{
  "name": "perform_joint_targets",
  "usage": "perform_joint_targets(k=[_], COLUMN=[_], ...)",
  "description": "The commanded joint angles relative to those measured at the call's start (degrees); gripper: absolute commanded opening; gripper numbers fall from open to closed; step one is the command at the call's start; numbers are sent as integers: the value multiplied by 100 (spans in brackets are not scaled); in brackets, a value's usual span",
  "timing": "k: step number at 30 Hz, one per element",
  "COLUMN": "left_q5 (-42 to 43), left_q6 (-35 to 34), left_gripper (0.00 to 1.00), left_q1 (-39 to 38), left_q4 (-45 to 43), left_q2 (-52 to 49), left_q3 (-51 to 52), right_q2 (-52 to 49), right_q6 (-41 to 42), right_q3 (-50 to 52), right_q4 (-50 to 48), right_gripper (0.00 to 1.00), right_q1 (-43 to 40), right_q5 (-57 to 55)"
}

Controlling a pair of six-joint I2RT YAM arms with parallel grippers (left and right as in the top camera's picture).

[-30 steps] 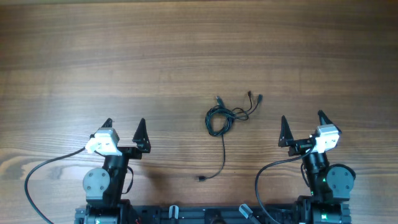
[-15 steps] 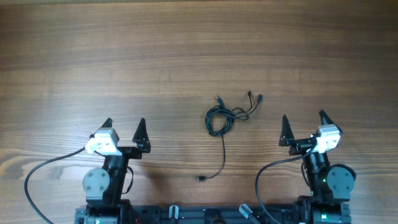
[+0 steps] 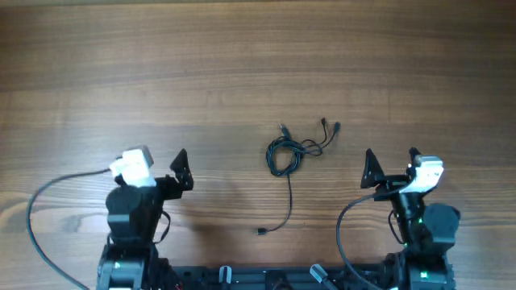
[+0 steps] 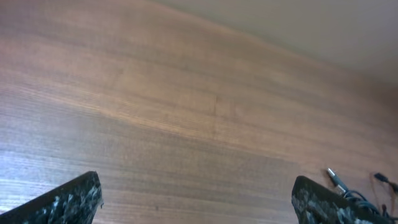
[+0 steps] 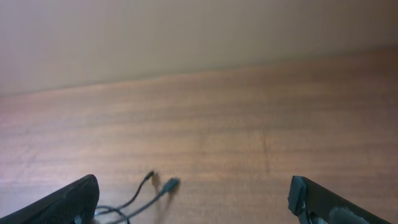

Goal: Untangle cables
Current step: 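Move both grippers toward the black cable bundle in the centre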

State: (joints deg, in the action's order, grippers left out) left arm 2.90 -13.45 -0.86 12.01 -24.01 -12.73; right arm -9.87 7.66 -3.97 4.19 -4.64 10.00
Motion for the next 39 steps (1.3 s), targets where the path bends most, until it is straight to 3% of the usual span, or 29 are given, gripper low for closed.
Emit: perform_joint_targets(k=[1, 5, 10, 13, 18, 21, 23, 29, 33, 37, 39], left_q5=[28, 369, 459, 498, 601, 977, 1123, 302, 459, 577, 605], left_q6=[-48, -48, -48, -48, -149, -426, -957, -931, -955, -955, -955], left_gripper=[100, 100, 100, 100, 100, 100, 97, 97, 89, 76, 68], left_q1=[-26, -26, -26, -26, -26, -26, -153, -1838, -2592, -3112, -3309], left_q4=[341, 1036, 2841, 3866, 2962, 2011, 1438, 1217, 942, 719, 671], left_q2=[-1075, -2417, -3681, -3816, -3792, -3810, -3985, -5504, -6596, -7401, -7606], left_q3=[-815, -1884, -3626, -4295, -4295, -4295, -4295, -4295, -4295, -4295, -4293], right_q2=[-1032, -2732, -4734, -5327, -5313, -5313, -5313, -5313, -5313, -5313, -5313], right_q6=[330, 452, 127, -13, 24, 26, 26, 46, 444, 479, 1185], right_q3=[-584, -1543, -3228, -4050, -4083, -4083, -4083, -4083, -4083, -4083, -4083], right_q4=[20, 162, 1663, 2544, 2382, 2201, 2245, 2396, 2804, 2826, 2664], right_gripper=[100, 100, 100, 100, 100, 100, 100, 100, 100, 100, 100], right_q1=[17, 17, 17, 17, 17, 17, 17, 17, 17, 17, 17], right_q5=[-98, -92, 52, 179, 1276, 1556, 1556, 1480, 579, 949, 1058])
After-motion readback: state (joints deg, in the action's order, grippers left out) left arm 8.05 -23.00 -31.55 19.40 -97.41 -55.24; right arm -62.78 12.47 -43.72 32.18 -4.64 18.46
